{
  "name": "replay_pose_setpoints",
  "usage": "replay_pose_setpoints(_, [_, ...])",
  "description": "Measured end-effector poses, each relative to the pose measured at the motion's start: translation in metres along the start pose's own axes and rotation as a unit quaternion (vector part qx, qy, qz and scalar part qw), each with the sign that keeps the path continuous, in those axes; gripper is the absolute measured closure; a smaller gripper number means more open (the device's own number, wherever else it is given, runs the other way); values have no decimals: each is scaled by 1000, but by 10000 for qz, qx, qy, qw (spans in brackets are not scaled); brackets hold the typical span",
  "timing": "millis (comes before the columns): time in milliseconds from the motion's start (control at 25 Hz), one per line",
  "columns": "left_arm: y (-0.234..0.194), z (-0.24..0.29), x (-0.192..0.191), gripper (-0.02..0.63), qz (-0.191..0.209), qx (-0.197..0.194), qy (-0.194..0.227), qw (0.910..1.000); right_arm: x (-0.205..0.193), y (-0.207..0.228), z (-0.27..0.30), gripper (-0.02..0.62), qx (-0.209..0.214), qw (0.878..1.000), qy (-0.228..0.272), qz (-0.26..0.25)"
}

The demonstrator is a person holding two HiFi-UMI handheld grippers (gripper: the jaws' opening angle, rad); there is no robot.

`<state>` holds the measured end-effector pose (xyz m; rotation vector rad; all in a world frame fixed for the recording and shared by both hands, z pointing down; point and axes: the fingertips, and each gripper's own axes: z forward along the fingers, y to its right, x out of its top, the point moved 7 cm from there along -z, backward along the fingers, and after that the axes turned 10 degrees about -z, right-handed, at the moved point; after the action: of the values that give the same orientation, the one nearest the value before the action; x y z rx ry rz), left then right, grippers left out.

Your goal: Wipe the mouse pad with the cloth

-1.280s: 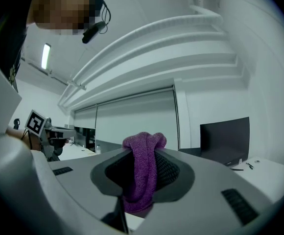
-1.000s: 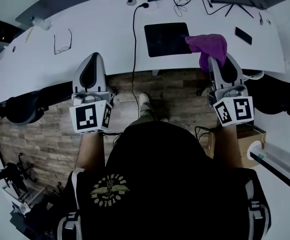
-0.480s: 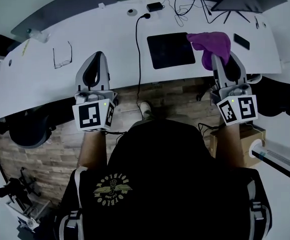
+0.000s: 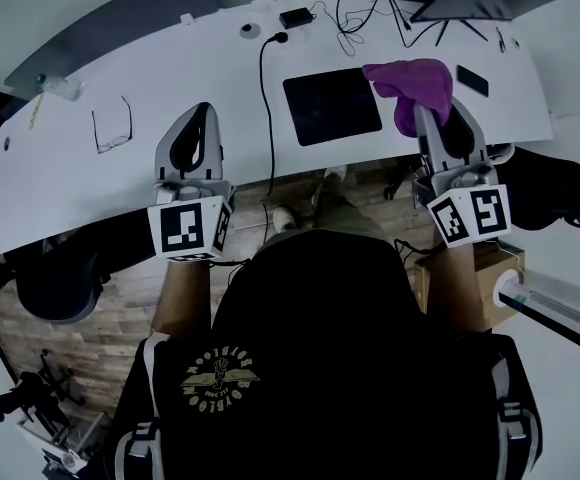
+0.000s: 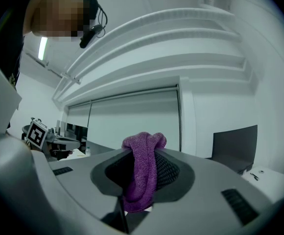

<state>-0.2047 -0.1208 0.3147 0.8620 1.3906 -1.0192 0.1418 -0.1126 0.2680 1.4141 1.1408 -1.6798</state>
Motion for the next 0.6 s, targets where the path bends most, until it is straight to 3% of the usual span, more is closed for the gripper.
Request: replay_pose_setpoints(600, [-9, 50, -12, 604, 109, 283, -281, 9991, -39, 7, 85, 499, 691, 9969, -108, 349])
